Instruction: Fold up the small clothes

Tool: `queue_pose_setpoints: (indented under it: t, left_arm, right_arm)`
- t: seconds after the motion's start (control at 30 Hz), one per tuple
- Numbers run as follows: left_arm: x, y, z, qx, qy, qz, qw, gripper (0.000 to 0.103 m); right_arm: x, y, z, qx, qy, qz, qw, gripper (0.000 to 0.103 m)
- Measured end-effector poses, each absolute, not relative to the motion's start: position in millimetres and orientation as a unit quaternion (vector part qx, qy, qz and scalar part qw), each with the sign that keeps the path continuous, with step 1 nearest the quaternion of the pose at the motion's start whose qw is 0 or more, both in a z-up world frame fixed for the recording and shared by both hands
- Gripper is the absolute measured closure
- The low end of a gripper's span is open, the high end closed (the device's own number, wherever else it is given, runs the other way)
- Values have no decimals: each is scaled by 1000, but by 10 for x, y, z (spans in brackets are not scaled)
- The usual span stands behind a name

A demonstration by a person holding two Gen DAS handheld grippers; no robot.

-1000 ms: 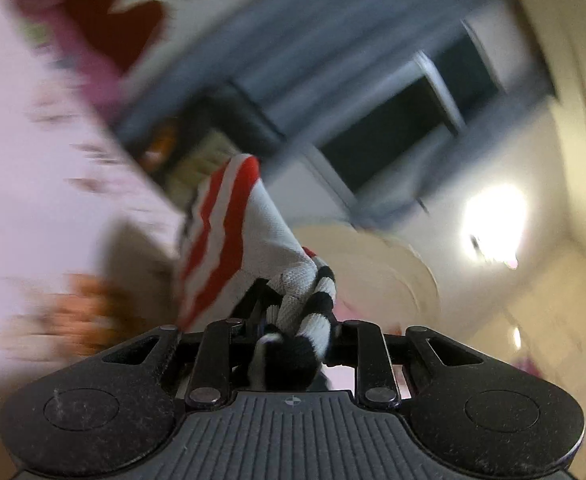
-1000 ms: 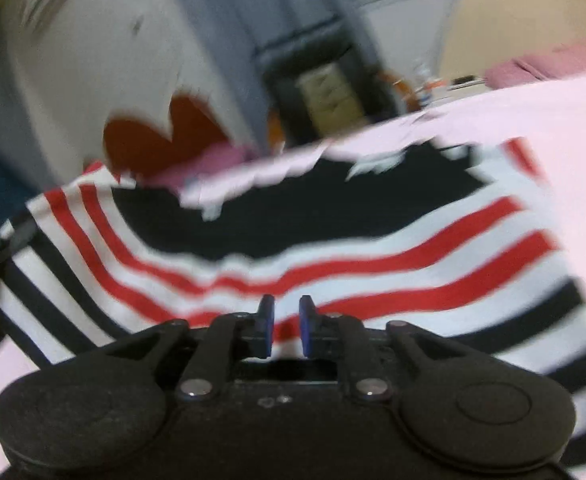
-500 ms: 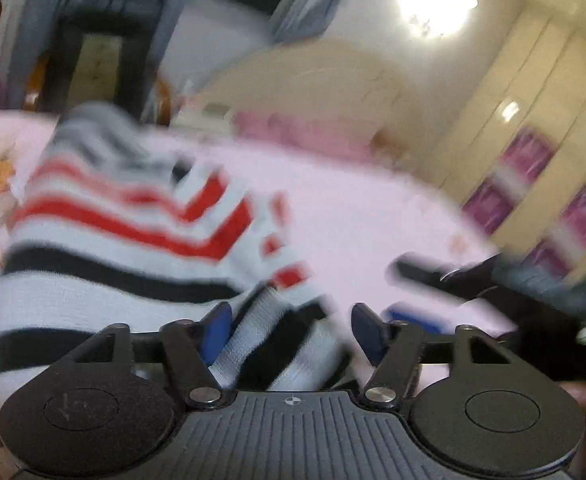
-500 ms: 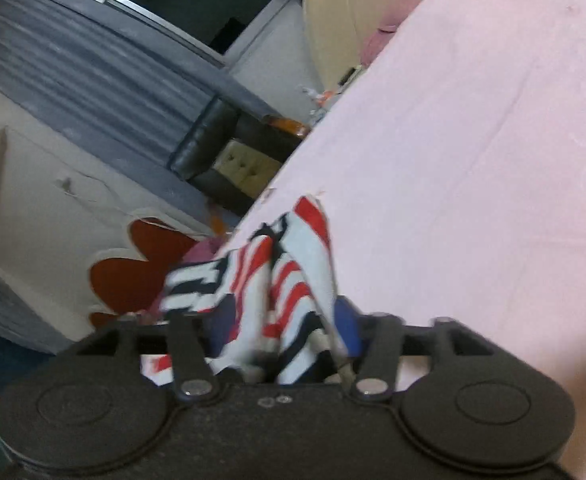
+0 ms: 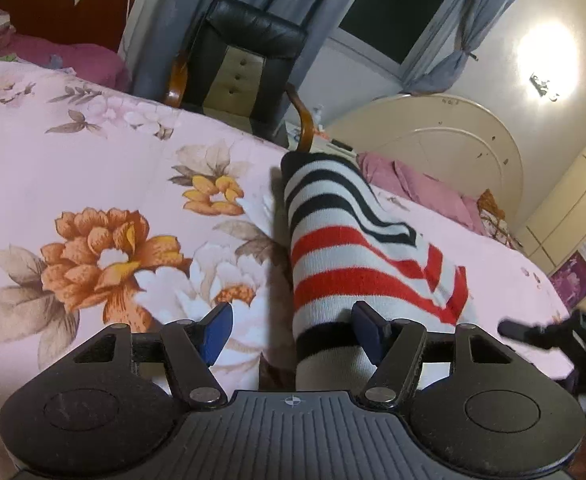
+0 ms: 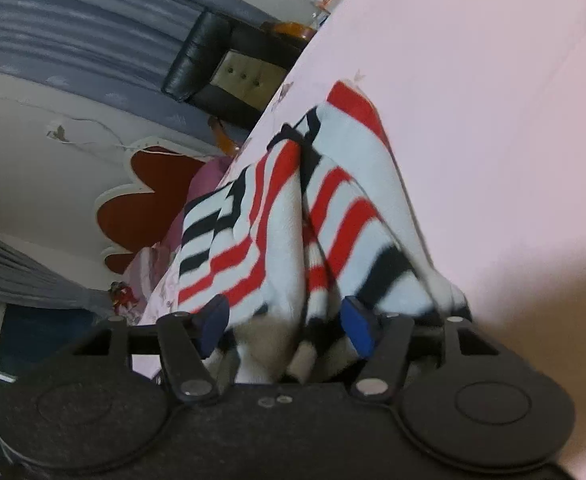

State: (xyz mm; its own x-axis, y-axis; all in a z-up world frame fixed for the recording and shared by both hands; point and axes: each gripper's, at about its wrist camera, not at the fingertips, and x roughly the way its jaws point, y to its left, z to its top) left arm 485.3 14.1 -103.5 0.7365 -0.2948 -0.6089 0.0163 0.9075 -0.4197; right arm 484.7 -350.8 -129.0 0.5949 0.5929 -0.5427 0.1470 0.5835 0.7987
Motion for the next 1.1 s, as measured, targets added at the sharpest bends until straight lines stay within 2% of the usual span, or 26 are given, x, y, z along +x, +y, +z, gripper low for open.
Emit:
queue_pose_setpoints:
  t: [0.13, 0.2, 0.27, 0.3, 0.37, 0.4, 0.5, 0.67, 0.73, 0.93, 1.0, 1.1]
  left_arm:
    - [5045, -30, -1156, -159, 352, -76, 919, 38]
    - [5056, -84, -1146, -142, 350, -74, 923, 38]
    - [5063, -101, -1107, -131, 348, -76, 925, 38]
    - [5069, -71, -1090, -133, 349, -80, 924, 38]
    - [5055, 30, -1044, -151, 338, -83, 925, 38]
    - [5046, 85, -1016, -157, 330, -78, 928, 38]
    - [5103, 158, -1017, -164, 331, -70, 927, 38]
    - [5323, -144, -1005, -137, 343, -114, 922, 38]
    - [5400, -392, -998, -95, 350, -127, 923, 38]
    - [5436, -846, -1045, -6, 350, -127, 928, 38]
    - [5405, -846, -1018, 4, 345, -129, 930, 38]
    - [5301, -797, -877, -4, 340, -129, 931, 38]
  right_arm:
    - [5017, -3391, -1238, 397, 451, 129, 789, 39]
    - [5066, -3324, -1211, 381, 458, 131, 792, 35]
    - [5106, -3185, -1158, 340, 460, 140, 808, 37]
    - [5114, -3091, -1133, 301, 456, 142, 825, 41]
    - [5085, -2921, -1096, 210, 445, 143, 859, 77]
    - [5051, -2871, -1072, 185, 429, 160, 870, 84]
    - [4858, -2797, -914, 108, 354, 195, 908, 85]
    - [4721, -3009, -795, 95, 273, 216, 933, 86]
    - [4725, -3145, -831, 94, 268, 210, 935, 86]
    - [4959, -3418, -1243, 139, 335, 180, 914, 84]
    - [4904, -3456, -1139, 157, 334, 161, 915, 76]
    - [4659, -3437, -863, 143, 287, 145, 936, 79]
